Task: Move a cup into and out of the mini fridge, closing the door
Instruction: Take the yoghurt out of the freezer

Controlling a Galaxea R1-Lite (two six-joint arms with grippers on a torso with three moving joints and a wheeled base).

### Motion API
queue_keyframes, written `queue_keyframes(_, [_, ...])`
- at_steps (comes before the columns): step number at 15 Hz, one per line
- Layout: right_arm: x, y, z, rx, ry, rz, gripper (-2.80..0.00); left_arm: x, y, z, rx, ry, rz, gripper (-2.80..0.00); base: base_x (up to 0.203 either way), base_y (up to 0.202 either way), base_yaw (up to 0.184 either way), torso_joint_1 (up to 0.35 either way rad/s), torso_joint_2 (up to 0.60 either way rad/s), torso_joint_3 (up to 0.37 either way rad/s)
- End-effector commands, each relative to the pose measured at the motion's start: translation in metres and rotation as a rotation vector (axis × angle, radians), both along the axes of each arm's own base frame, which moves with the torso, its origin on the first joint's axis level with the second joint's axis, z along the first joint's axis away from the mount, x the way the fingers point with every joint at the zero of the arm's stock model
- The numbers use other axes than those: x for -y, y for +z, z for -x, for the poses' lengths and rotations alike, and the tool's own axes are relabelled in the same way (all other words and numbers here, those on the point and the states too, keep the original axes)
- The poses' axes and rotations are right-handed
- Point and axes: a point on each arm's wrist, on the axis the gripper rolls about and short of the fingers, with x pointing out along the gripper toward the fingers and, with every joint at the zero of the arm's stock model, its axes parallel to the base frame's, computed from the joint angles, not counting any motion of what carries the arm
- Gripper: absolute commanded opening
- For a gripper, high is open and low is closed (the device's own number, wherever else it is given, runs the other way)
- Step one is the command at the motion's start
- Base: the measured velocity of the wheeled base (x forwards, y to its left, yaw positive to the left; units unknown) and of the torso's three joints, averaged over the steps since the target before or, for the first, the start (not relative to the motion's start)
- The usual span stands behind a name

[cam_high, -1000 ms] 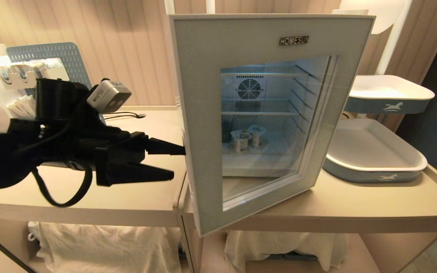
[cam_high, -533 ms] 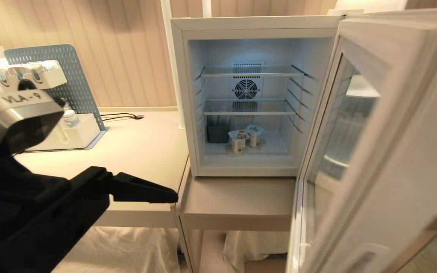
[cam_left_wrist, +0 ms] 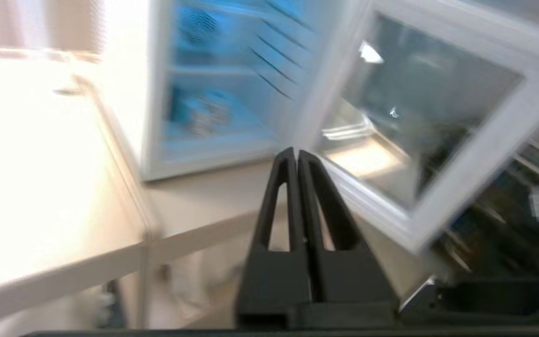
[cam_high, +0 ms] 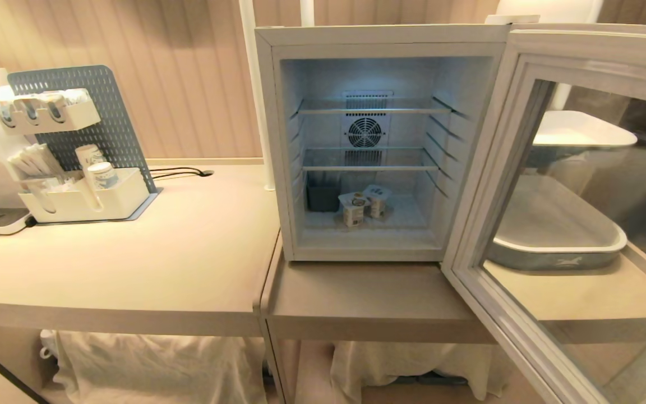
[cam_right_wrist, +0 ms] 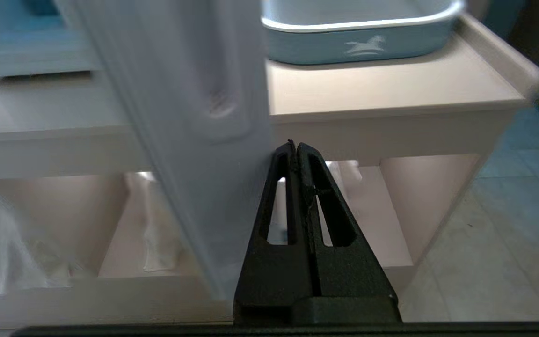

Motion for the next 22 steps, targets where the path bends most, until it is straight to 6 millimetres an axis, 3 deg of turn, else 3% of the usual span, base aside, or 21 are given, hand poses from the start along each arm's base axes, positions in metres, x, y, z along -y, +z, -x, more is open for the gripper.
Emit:
queue_keyframes(1, [0.000, 0.000, 0.000, 0.000, 0.007, -0.001, -2.80, 0.009, -0.003, 0.079, 0.030, 0.135, 0.028, -2.80, 0.000, 0.000, 0.000, 0.000, 0.00, 0.000])
queue_keyframes(3, [0.000, 0.000, 0.000, 0.000, 0.008, -0.001, -2.80, 0.014, -0.007, 0.125, -0.028, 0.319, 0.080, -2.80, 0.000, 0.000, 0.000, 0.000, 0.00, 0.000])
queue_keyframes(6, [0.000, 0.000, 0.000, -0.004, 0.008, -0.001, -2.80, 0.001, -0.012, 0.160, -0.046, 0.525, 0.125, -2.80, 0.000, 0.000, 0.000, 0.000, 0.00, 0.000])
queue_keyframes(9, [0.000, 0.000, 0.000, -0.003, 0.005, 0.000, -2.80, -0.001, -0.028, 0.198, -0.129, 0.552, 0.118, -2.80, 0.000, 0.000, 0.000, 0.000, 0.00, 0.000])
queue_keyframes(12, [0.000, 0.000, 0.000, -0.003, 0.007, 0.000, -2.80, -0.007, -0.066, 0.236, -0.060, 0.498, 0.069, -2.80, 0.000, 0.000, 0.000, 0.000, 0.00, 0.000])
queue_keyframes(13, [0.000, 0.000, 0.000, -0.003, 0.005, 0.000, -2.80, -0.008, -0.082, 0.240, -0.030, 0.489, 0.013, -2.80, 0.000, 0.000, 0.000, 0.000, 0.00, 0.000])
queue_keyframes(15, [0.000, 0.000, 0.000, -0.004, 0.005, 0.000, -2.80, -0.010, -0.107, 0.219, -0.144, 0.528, -0.067, -2.80, 0.000, 0.000, 0.000, 0.000, 0.00, 0.000])
queue_keyframes(18, [0.000, 0.000, 0.000, -0.003, 0.005, 0.000, -2.80, -0.015, -0.116, 0.167, -0.169, 0.739, -0.021, -2.80, 0.000, 0.000, 0.000, 0.000, 0.00, 0.000])
queue_keyframes(19, [0.000, 0.000, 0.000, -0.003, 0.007, 0.000, -2.80, -0.017, -0.124, 0.143, -0.173, 0.788, -0.029, -2.80, 0.000, 0.000, 0.000, 0.000, 0.00, 0.000])
queue_keyframes(22, [0.000, 0.000, 0.000, -0.001, 0.007, 0.000, -2.80, -0.019, -0.180, 0.062, -0.146, 0.866, -0.149, -2.80, 0.000, 0.000, 0.000, 0.000, 0.00, 0.000])
